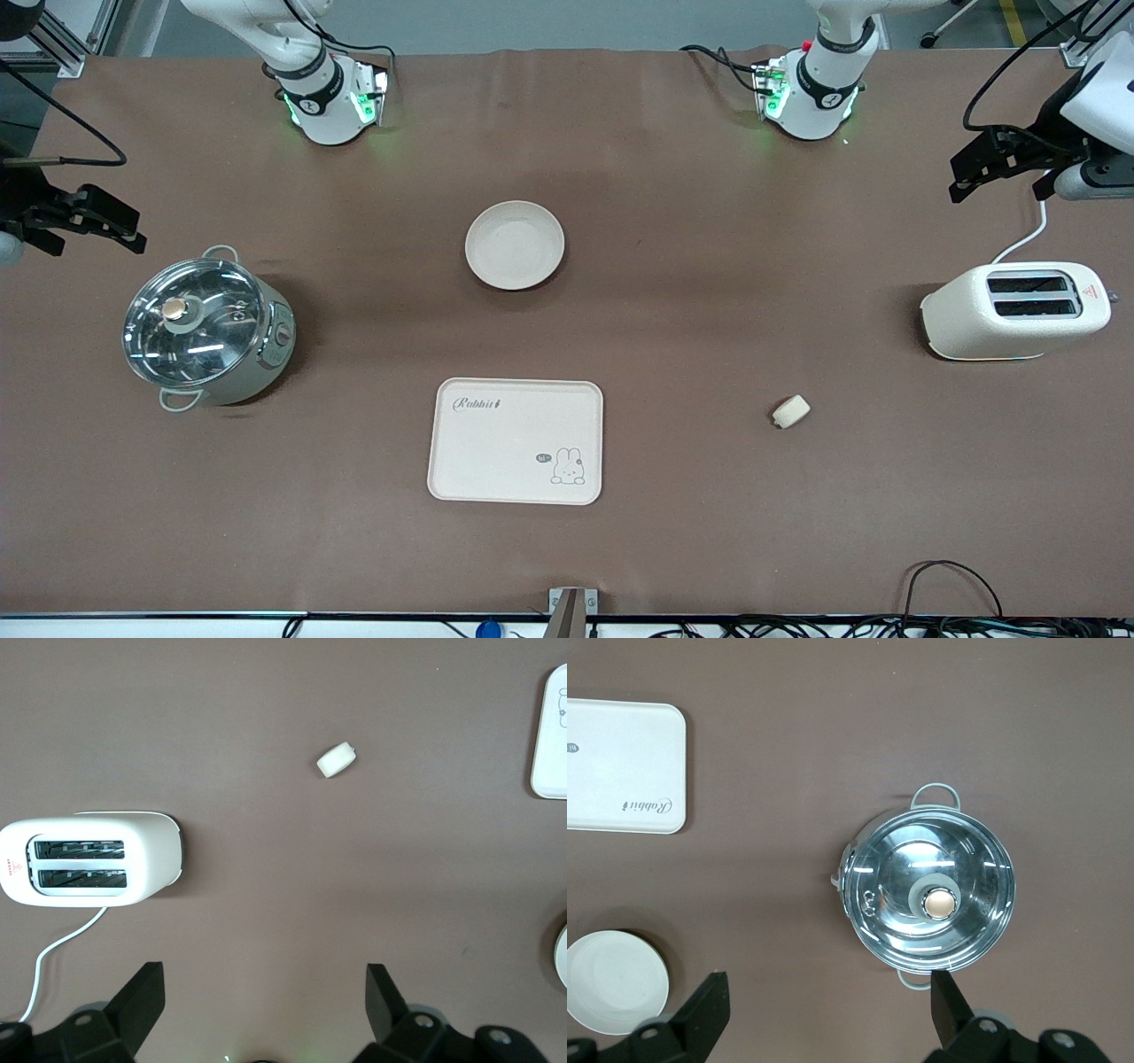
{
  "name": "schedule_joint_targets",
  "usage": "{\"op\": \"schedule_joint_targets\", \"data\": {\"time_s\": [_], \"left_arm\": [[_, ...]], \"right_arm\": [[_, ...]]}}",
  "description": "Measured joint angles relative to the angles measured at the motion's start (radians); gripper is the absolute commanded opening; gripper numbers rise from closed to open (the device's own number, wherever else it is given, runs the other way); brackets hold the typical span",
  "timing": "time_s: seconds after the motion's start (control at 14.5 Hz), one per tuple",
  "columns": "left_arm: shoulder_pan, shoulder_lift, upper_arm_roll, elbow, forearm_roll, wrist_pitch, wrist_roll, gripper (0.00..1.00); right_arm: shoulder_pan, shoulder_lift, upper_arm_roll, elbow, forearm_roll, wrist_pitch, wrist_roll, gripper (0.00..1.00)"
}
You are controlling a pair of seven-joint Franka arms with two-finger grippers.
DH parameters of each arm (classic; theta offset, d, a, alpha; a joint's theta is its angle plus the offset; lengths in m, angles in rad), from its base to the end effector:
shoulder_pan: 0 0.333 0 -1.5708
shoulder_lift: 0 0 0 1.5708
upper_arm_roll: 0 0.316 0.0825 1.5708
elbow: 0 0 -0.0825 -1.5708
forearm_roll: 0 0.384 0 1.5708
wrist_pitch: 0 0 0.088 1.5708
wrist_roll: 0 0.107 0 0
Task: Place bun in plate and plate on tray
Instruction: 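Move the left gripper down toward the small white bun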
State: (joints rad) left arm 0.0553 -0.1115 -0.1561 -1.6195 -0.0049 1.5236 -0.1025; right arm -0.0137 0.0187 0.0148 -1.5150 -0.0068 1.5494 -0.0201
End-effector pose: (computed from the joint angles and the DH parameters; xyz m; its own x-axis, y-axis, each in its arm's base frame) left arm 0.5118 -0.0574 0.6563 0.9999 0.0022 0.0154 0.0023 -0.9999 -0.0109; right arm 0.5587 -0.0002 0.6385 0.9997 0.0210 0.0156 0.0209 -0.9998 0.0068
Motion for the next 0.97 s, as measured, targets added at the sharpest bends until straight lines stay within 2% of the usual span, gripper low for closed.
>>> {"op": "schedule_joint_targets", "data": {"time_s": [0.34,0.62,0.97], "left_arm": [[0.005,0.036,0.005,0.036,0.0,0.0,0.0,1.0],[0.01,0.207,0.009,0.101,0.0,0.019,0.0,1.0],[0.0,0.405,0.006,0.1,0.0,0.213,-0.001,1.0]], "right_arm": [[0.0,0.0,-0.002,-0.009,0.0,-0.005,0.0,1.0],[0.0,0.001,-0.003,-0.013,0.0,-0.002,0.0,1.0],[0.0,0.0,-0.003,-0.013,0.0,0.004,0.0,1.0]]}}
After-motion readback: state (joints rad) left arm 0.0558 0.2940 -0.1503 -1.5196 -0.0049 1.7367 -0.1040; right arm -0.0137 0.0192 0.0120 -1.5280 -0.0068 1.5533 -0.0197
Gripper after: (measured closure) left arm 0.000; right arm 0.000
